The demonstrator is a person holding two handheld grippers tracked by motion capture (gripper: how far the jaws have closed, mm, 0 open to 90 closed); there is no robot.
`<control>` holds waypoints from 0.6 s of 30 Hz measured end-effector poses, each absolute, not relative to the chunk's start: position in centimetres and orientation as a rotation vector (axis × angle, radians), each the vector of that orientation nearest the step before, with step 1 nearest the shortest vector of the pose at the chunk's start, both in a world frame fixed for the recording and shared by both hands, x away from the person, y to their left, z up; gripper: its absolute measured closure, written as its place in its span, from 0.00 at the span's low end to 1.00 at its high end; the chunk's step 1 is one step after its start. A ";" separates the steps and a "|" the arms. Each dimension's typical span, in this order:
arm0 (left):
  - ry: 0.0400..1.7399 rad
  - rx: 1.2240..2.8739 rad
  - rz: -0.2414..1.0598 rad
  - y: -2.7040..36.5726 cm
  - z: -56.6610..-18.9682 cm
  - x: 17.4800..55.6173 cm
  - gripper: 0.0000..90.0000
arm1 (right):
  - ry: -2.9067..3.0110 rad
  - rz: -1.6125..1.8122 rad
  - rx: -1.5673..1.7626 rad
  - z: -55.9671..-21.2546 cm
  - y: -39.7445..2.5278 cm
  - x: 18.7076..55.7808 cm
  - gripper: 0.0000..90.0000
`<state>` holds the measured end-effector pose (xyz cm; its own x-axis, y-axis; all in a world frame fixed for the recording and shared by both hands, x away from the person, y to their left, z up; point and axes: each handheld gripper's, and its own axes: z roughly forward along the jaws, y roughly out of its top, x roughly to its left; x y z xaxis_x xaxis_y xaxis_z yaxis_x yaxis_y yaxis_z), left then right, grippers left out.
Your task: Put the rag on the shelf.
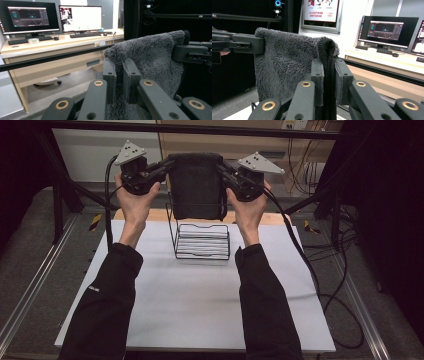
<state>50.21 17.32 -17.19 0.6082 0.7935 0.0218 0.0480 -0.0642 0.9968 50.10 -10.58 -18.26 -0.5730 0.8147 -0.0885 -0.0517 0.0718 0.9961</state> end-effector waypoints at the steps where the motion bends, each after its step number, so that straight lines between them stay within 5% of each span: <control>1: 0.735 1.529 0.710 17.4 -17.4 50.2 0.91 | 1.662 1.582 0.765 -18.4 -10.6 50.0 0.89; 18: 0.678 1.545 0.702 17.8 -18.8 48.5 0.91 | 1.692 1.565 0.708 -19.6 -10.9 48.4 0.88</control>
<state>48.55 17.76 -18.84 0.6427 0.7646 0.0480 0.0216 -0.0807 0.9965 48.43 -10.90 -19.62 -0.5942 0.7928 -0.1360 -0.0736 0.1147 0.9907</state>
